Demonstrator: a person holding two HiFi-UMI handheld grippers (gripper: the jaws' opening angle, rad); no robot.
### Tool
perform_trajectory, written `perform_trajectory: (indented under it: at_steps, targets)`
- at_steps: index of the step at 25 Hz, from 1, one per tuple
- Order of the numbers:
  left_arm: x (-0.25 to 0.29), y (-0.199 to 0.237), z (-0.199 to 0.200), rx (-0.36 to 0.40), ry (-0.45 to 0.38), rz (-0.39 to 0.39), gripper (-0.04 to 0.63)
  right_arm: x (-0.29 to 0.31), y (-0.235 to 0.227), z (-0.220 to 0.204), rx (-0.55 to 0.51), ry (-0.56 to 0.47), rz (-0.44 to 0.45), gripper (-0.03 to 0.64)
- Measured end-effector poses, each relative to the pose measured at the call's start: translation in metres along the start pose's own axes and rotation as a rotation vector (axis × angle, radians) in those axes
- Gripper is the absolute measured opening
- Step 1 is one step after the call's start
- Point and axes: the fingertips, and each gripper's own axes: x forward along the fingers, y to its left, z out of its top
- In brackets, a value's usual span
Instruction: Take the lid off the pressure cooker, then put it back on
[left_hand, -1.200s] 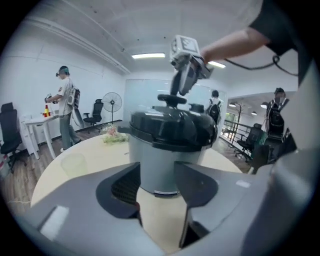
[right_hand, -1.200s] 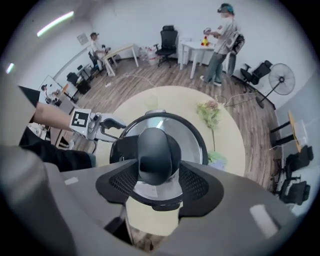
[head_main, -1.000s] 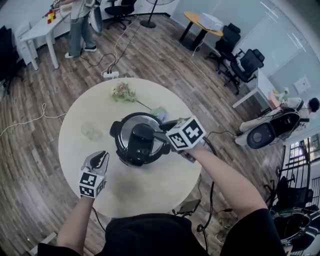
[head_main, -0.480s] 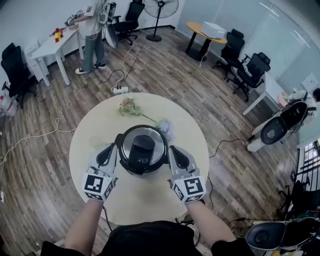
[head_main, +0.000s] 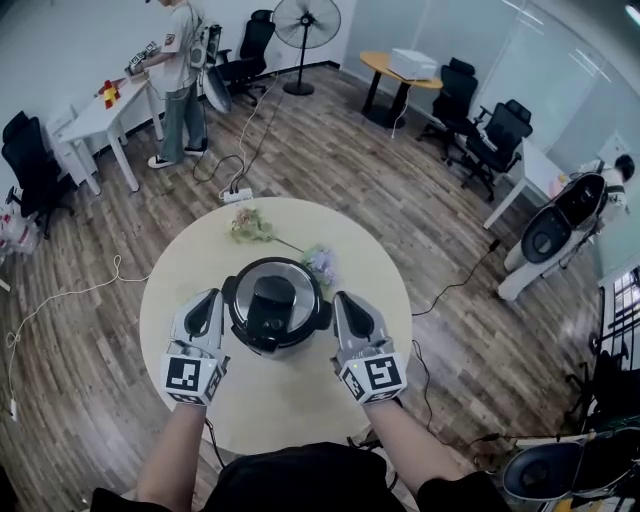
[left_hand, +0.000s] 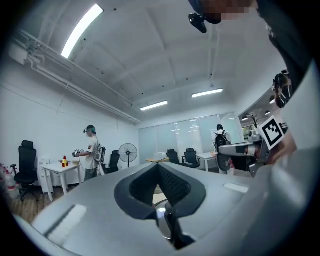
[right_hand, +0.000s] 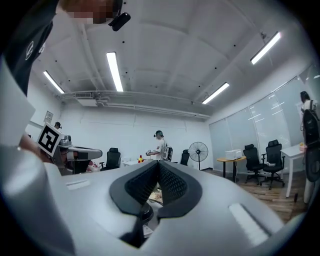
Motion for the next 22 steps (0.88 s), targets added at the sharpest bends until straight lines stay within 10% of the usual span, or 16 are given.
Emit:
perform_trajectory:
  at_steps: [22]
  targets:
    - [-0.035,0.017,0.0,0.042,-0.001,0.068,0.0,-0.018,-0.011,0.0,-0.072,0.017,-0.043,0.006]
